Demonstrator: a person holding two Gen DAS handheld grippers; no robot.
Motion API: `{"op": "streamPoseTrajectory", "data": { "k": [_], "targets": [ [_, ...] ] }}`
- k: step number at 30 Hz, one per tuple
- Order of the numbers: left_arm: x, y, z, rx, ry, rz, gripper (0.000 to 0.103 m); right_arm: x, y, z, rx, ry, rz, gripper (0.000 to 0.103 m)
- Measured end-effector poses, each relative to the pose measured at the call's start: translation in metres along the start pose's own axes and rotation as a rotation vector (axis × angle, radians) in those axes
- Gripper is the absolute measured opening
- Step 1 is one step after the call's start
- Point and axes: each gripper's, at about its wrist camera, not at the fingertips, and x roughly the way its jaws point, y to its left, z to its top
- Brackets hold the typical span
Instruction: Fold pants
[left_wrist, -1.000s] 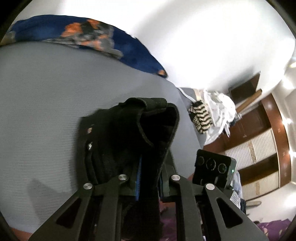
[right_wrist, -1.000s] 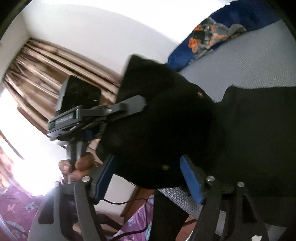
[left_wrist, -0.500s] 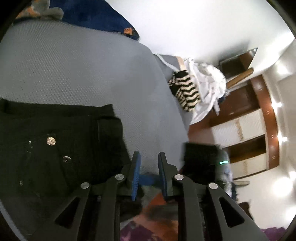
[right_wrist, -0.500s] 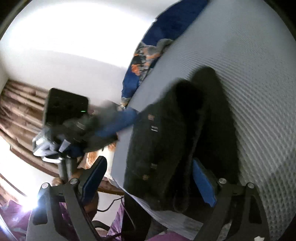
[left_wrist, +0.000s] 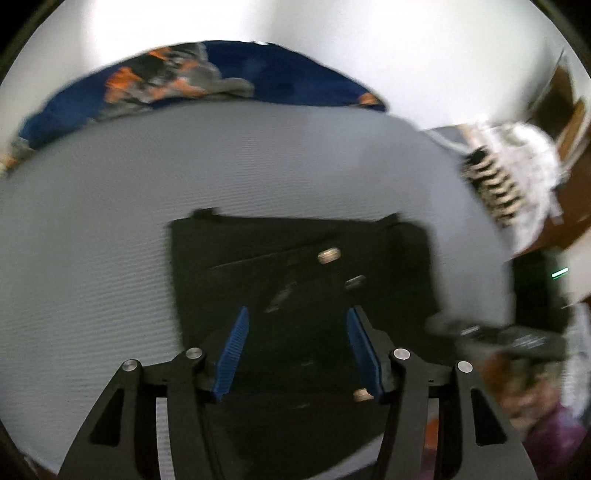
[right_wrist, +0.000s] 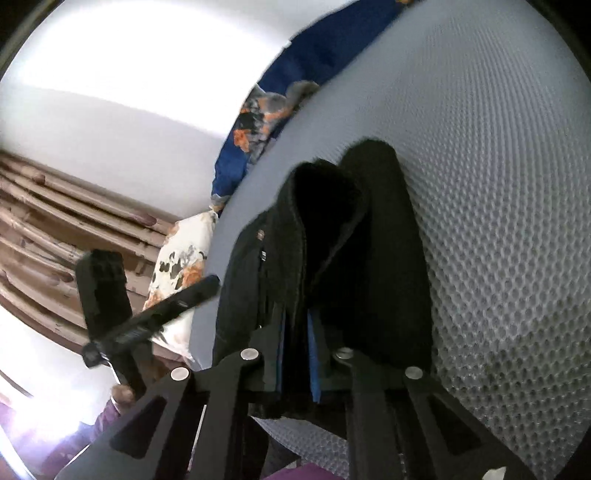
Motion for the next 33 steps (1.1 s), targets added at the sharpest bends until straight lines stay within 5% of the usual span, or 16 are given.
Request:
{"op": "streamPoseTrajectory", "data": {
  "k": [2, 7, 11, 33],
  "targets": [
    [0.001, 0.0, -0.007, 0.038, -0.014, 0.097, 0.057, -0.002, 0.005, -0.001, -0.028, -0.005, -0.036, 0.009],
    [0.004, -0.008, -0.018, 0.11, -0.069, 0.267, 0.078, -0.004, -0.008, -0.004, -0.057, -0.005, -0.16, 0.007],
    [0.008, -0.009, -0.021, 0.111, -0.08, 0.278, 0.078, 0.003, -0.005, -0.008, -0.119, -0.008, -0.232, 0.007],
    [0.005, 0.008, -0.011, 0.048, -0.106, 0.306, 0.078, 0.002, -0.004, -0.02, -0.114, -0.04, -0.273, 0.007]
  ]
}}
